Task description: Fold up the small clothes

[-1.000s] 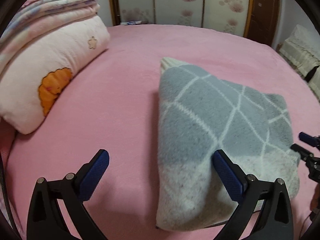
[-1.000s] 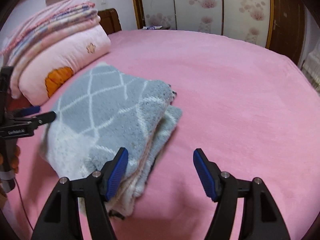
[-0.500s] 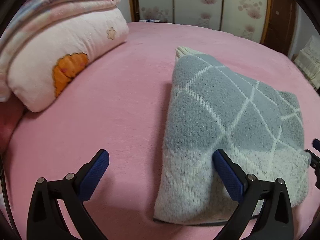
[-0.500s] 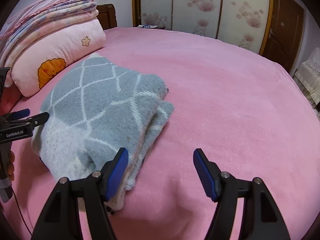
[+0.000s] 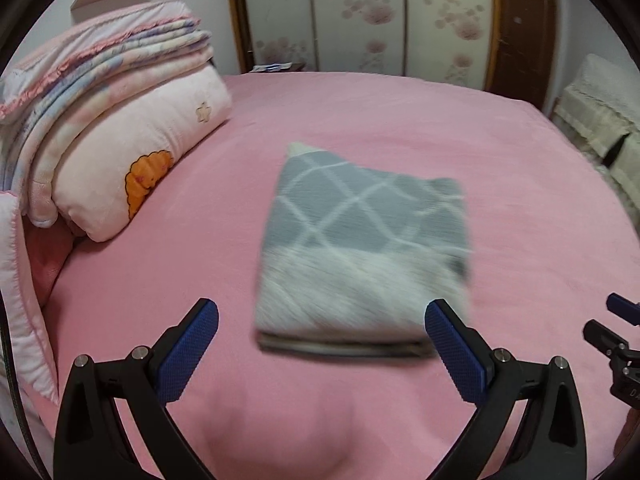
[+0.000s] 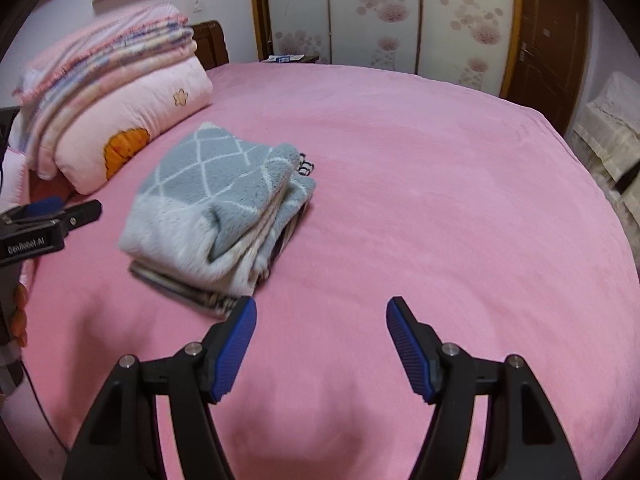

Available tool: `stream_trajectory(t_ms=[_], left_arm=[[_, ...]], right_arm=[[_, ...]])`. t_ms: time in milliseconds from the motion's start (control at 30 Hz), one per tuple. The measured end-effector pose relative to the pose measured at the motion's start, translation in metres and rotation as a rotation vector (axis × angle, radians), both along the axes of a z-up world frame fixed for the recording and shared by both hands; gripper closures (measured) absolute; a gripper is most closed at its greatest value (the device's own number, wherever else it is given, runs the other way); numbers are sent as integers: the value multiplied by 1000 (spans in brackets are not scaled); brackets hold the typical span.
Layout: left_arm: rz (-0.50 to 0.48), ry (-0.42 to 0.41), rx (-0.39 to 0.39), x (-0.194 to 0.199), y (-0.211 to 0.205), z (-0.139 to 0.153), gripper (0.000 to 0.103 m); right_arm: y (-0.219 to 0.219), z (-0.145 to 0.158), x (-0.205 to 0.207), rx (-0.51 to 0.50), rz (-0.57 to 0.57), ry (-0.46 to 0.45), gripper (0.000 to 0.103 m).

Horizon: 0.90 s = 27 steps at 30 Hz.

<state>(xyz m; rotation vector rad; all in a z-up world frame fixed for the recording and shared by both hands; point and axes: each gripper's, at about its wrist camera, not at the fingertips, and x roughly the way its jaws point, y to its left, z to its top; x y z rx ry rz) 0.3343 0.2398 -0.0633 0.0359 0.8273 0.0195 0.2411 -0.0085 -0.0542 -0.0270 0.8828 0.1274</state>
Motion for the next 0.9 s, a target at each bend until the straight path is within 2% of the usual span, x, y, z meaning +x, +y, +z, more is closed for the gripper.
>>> stream_trajectory(t_ms=[233,367,733,900], left_arm=[[-76,-10,-129,-95,-65,41,0],[-94,-13,-181,-143,-92,52,0],[-115,-56,-221,-256,-147,78,0],[-114,-105,-169,-291,-168,92,0]], right_arm=[[-54,55,-98,66,-63,-43,35],[-84,73,-142,97,-107,-67,35],[-129,102,-252,86,-171,-122,35],[-135,106,-283,82,-184,-140,35]])
